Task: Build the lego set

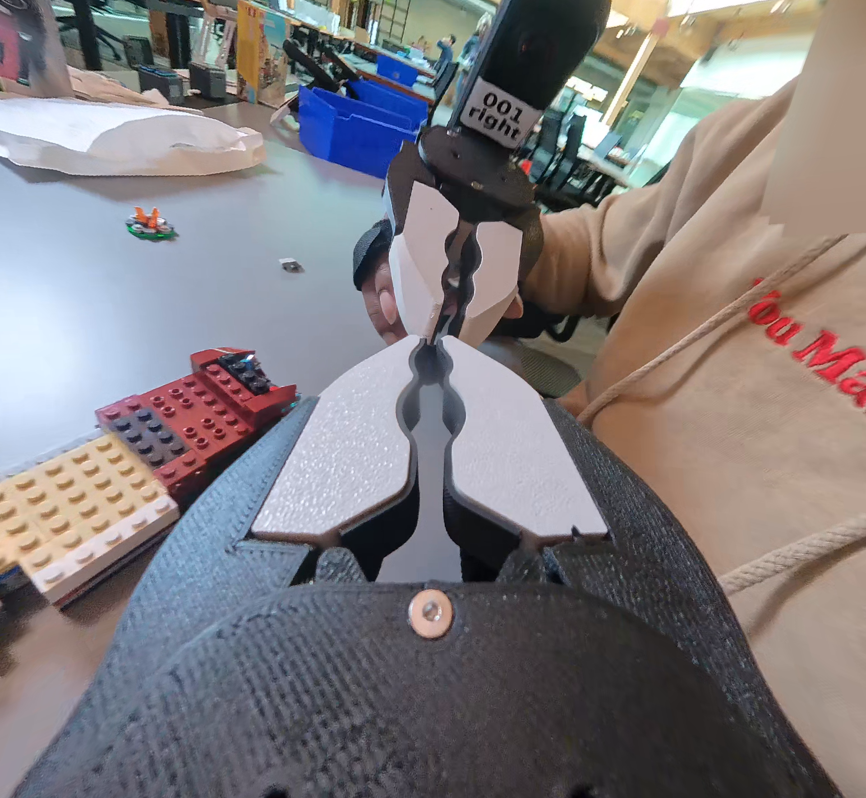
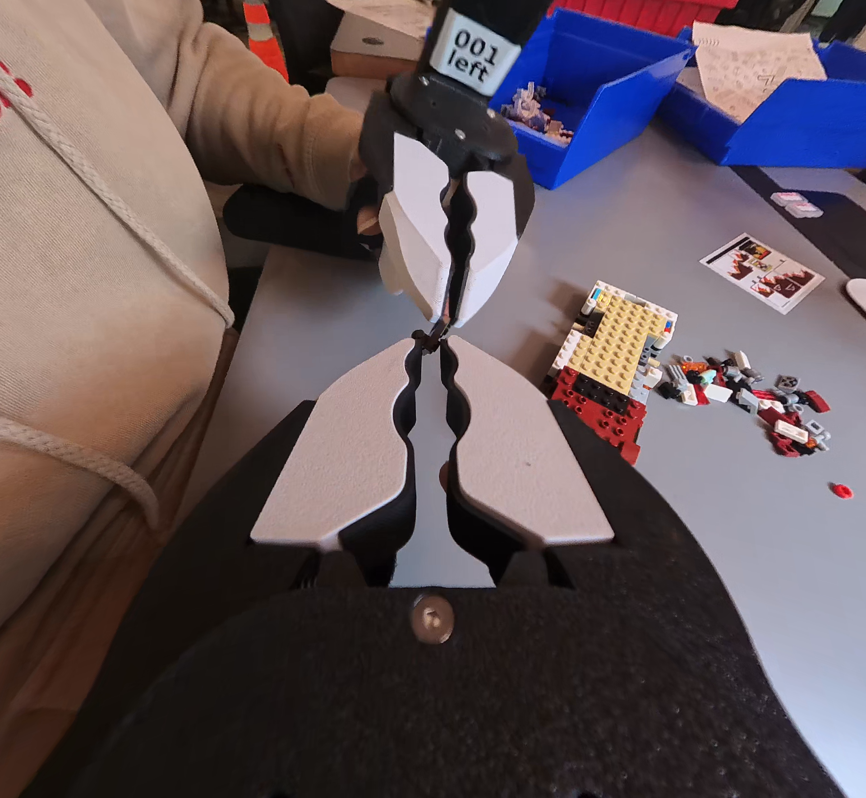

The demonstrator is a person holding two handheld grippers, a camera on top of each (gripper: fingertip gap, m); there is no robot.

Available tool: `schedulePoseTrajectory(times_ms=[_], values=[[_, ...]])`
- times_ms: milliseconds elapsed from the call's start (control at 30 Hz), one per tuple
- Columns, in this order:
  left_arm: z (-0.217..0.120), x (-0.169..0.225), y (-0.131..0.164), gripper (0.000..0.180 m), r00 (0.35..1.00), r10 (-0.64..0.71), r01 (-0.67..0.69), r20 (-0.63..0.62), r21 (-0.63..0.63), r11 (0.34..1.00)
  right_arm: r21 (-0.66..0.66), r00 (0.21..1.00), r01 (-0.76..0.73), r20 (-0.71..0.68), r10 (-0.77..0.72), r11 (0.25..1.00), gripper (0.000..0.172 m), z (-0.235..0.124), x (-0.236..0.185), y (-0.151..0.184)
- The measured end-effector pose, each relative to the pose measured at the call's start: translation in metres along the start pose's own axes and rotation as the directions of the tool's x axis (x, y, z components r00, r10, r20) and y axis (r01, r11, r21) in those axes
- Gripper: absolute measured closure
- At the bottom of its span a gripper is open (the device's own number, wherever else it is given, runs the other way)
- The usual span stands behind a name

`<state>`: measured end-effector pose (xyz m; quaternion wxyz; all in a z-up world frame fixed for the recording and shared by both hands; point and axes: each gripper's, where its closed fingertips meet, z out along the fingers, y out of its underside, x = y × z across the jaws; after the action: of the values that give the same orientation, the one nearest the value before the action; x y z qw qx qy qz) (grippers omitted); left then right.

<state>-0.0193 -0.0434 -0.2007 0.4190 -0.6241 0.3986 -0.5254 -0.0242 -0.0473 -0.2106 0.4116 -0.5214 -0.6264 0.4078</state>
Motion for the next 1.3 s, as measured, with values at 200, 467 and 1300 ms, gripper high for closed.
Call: schedulePoseTrajectory(times_ms=[200, 467, 1300], values=[[-0.006, 0.003, -0.018, 0.177, 0.951, -0.257, 0.28, -0.173, 0.124, 0.952, 0.082, 0.993, 0.115, -0.049, -0.111, 0.99, 0.154, -0.007, 0.0, -0.015], [-0.005, 0.006, -0.022, 0.177, 0.847, -0.422, 0.481, -0.323, 0.128, 0.868, 0.033, 0.92, 0.359, -0.183, -0.347, 0.933, 0.142, -0.001, 0.004, -0.019], [-0.006, -0.035, -0.007, 0.163, 0.921, -0.389, 0.387, -0.009, 0.132, 0.913, -0.072, 0.942, 0.187, -0.269, -0.199, 0.98, 0.155, -0.006, 0.037, 0.0]])
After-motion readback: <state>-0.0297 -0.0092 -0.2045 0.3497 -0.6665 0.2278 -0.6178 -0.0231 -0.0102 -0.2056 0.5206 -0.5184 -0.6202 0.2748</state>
